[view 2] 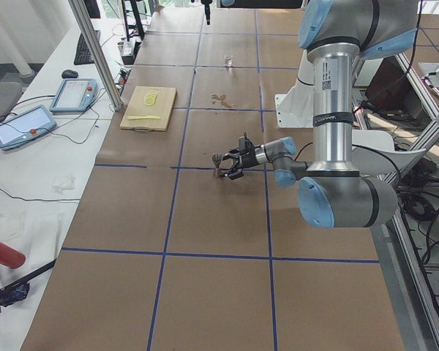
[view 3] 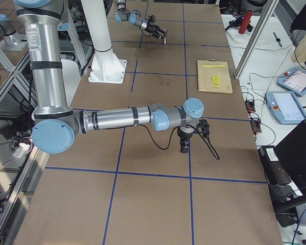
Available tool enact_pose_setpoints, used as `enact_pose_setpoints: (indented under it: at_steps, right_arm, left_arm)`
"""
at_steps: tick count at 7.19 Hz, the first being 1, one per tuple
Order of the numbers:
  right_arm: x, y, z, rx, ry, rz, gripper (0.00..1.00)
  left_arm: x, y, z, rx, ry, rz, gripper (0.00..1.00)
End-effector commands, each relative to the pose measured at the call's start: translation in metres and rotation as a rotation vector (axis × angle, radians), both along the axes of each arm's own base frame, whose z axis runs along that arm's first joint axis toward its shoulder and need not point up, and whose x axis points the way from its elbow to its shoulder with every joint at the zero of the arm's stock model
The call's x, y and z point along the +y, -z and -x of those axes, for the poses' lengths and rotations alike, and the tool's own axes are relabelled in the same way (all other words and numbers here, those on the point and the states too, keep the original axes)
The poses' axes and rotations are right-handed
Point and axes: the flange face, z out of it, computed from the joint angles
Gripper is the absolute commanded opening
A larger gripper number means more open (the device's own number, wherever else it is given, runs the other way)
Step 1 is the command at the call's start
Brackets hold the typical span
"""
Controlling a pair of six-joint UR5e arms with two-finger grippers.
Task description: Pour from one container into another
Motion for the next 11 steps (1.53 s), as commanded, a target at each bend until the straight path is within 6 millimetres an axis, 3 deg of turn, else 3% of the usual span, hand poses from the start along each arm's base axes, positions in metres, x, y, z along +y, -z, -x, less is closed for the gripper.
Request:
enact_pose_setpoints:
  at_steps: [1,4,11]
  right_arm:
    - [0.0,0.0,0.0,0.0,0.0,0.0,1.0]
    - [0.0,0.002,0.0,-0.001,0.0,-0.004,1.0]
    - [-0.004,0.005,0.0,0.008,-0.002,-0.013,1.0]
  left_arm:
    - [-0.001,-0.008,-0.01,-0.015,0.007,-0.005,0.99]
    - [-0.004,-0.008,-0.02,-0.017,0.024,-0.019,0.98]
    - [-0.008,-0.024,-0.012,-0.013,0.123,-0.104,0.97]
